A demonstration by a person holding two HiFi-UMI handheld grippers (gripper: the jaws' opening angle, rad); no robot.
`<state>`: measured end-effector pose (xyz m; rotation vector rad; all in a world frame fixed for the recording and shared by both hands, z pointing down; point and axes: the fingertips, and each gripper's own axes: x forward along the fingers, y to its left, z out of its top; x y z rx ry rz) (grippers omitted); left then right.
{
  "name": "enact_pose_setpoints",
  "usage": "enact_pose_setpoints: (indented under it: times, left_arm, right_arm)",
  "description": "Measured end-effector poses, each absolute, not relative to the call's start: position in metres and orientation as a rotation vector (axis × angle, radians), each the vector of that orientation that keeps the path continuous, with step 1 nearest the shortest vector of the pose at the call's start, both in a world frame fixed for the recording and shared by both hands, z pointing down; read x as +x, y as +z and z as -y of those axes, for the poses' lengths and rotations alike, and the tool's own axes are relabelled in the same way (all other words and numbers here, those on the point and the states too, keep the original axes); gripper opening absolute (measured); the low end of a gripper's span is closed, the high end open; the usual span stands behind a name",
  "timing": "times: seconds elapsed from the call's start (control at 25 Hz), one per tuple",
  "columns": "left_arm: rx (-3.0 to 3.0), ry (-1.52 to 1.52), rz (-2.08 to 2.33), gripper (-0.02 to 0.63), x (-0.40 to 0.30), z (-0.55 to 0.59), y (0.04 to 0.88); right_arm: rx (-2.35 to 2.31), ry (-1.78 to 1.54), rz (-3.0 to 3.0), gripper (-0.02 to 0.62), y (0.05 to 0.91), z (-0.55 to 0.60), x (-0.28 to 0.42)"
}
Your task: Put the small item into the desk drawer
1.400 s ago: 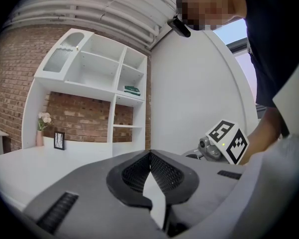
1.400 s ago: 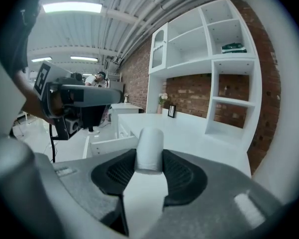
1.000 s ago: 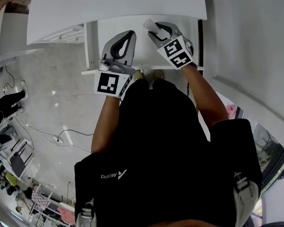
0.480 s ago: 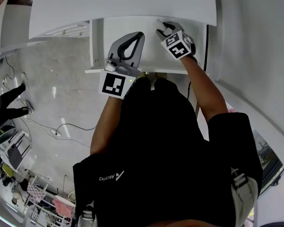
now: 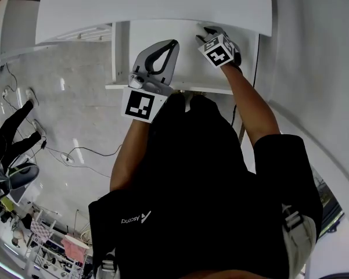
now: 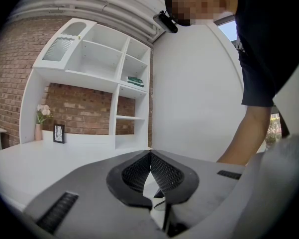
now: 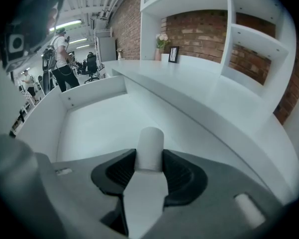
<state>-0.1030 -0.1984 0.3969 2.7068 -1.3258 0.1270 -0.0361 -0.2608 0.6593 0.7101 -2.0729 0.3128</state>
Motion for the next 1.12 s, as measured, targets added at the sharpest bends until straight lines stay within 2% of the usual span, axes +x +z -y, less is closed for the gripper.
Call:
enact_pose_setpoints:
  times: [0.56,1.12]
  left_arm:
    - [2.692,0.158,1.328,-0.002,-0.113,0.193,0.402]
    - [2.748,0.142,1.251,-0.002,-0.096,0.184,0.402]
  right_arm:
    - [0.727,0.356,2.037,0.189,0.676,0.262,-0.033]
    - [0.842,0.356,2.168,0.187,0.622,0.248,-0.027]
